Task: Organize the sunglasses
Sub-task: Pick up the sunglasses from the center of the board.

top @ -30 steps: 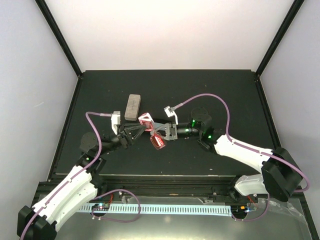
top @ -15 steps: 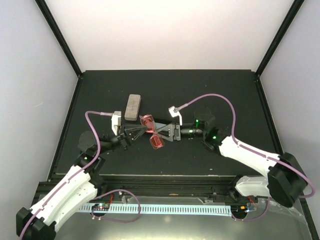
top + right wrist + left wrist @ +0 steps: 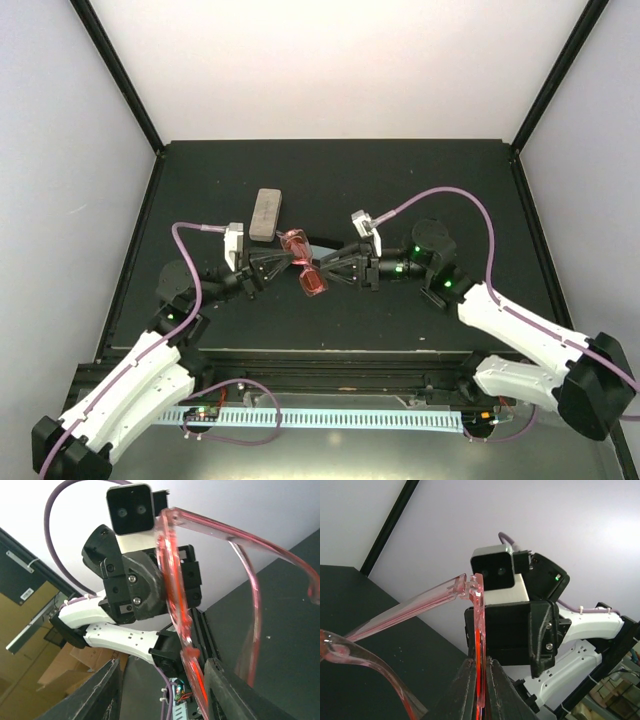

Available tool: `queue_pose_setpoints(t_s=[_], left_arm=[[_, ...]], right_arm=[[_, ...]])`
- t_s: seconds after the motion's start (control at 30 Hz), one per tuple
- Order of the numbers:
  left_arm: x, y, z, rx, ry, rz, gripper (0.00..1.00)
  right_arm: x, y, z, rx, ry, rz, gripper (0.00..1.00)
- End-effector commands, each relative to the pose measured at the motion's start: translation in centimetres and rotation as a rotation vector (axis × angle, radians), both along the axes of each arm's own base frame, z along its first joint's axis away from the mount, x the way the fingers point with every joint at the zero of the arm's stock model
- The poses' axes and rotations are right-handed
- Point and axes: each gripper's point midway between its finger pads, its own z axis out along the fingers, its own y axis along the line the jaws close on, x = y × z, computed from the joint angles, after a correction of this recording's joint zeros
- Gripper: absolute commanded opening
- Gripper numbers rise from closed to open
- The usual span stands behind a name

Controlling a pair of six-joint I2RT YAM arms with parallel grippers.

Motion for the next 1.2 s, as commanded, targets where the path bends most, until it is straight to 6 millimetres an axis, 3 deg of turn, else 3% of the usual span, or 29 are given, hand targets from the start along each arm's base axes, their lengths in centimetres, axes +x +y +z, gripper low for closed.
queue_pose_setpoints(t_s=[0.0,0.43,0.53,0.73,0.83,0.93,1.03,1.17], left_arm=[[-0.4,0.1,2.2,-0.030,-0.054,-0.014,0.01],[-0.6,0.0,2.3,-0.032,-0.052,-0.032,0.02],[-0.4,-0.1,2.1,-0.030,-0.042,-0.032,0.02],[-0.2,-0.1,1.9,-0.030,-0.037,-0.024,0.02],[0.0,-0.1,1.7,-0.022,-0.028,-0.010,0.02],[0.9,0.3,0.7,0.002,0.012,0.046,0.13],[2.3,1.5,-0.2,0.004,0.056,0.168,0.39],[2.7,3.1,0.0,-0.028,0.059,0.267,0.47]], right_arm=[[-0.4,1.3,1.6,0.016,-0.101,0.067,0.47],[-0.4,2.6,0.7,-0.006,-0.087,0.133,0.43],[-0.7,2.8,1.0,0.002,-0.089,0.150,0.33],[-0.6,3.2,1.5,0.023,-0.058,0.157,0.03],[-0.1,3.0,1.7,0.030,-0.065,0.111,0.01],[0.5,2.7,2.3,0.038,-0.091,0.054,0.01],[1.1,2.3,3.3,0.055,-0.106,-0.004,0.01],[0.8,2.2,5.8,0.118,-0.134,0.009,0.01]])
